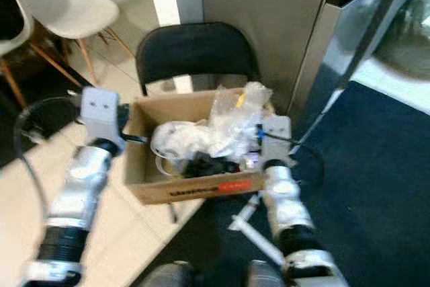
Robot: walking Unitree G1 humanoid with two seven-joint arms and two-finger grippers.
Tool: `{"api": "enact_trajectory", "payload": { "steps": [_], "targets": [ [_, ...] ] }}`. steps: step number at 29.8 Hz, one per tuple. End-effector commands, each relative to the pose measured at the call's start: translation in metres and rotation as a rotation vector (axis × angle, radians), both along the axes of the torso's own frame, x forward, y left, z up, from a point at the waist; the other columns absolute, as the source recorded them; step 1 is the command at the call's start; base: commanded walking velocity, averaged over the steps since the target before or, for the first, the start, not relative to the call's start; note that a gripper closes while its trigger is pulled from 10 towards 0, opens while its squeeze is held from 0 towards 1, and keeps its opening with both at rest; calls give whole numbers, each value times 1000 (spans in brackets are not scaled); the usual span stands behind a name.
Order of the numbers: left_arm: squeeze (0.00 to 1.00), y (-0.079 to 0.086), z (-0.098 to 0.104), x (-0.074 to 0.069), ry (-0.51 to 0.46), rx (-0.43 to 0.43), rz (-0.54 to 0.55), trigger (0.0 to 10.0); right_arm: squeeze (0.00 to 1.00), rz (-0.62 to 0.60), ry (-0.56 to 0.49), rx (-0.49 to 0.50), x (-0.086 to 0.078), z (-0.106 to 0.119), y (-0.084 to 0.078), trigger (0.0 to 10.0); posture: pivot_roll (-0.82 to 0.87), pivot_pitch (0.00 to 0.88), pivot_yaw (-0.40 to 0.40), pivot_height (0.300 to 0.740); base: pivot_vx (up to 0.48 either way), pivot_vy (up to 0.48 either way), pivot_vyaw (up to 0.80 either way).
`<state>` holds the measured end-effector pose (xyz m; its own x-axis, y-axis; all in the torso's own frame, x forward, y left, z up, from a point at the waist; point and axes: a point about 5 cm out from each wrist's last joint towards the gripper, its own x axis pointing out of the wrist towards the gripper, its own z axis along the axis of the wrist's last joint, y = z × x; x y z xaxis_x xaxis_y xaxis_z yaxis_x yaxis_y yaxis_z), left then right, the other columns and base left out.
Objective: Picking trash to rubbish bin
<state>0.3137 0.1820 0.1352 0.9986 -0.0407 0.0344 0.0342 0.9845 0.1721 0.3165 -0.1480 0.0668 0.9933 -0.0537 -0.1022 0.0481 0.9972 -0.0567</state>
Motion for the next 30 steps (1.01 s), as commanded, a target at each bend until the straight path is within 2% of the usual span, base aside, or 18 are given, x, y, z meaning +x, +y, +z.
{"api": "enact_trajectory", "payload": {
  "steps": [1, 15, 22, 24, 27, 29, 30],
  "targets": [
    [0, 3, -4, -2, 19, 7, 7, 10000, 0, 2, 7, 6, -1, -3, 2, 10000, 72, 59, 28, 740, 274, 0, 0],
    [0, 2, -3, 0, 18, 7, 2, 10000, 0, 2, 10, 8, -1, -3, 2, 10000, 74, 57, 31, 740, 271, 0, 0],
    [0, 3, -3, -1, 21, 9, 2, 10000, 0, 82, 12, 32, -2, -3, 13, 10000, 76, 57, 32, 740, 274, 0, 0],
    [0, 0, -12, -1, 82, 3, -28, 10000, 0, 121, 32, 31, -2, -6, 17, 10000, 79, 55, 31, 740, 0, 0, 0],
    [0, -14, -43, -12, 277, 66, -225, 10000, 0, 223, 85, -21, -1, -12, 26, 10000, 76, 53, 30, 740, 0, 0, 0],
    [0, -22, -63, -26, 419, 155, -405, 10000, 0, 275, 134, -67, -1, -17, 30, 10000, 67, 46, 31, 740, 0, 0, 0],
    [0, -25, -69, -33, 458, 202, -483, 10000, 0, 297, 145, -84, -1, -19, 32, 10000, 66, 42, 30, 740, 0, 0, 0]
  ]
}}
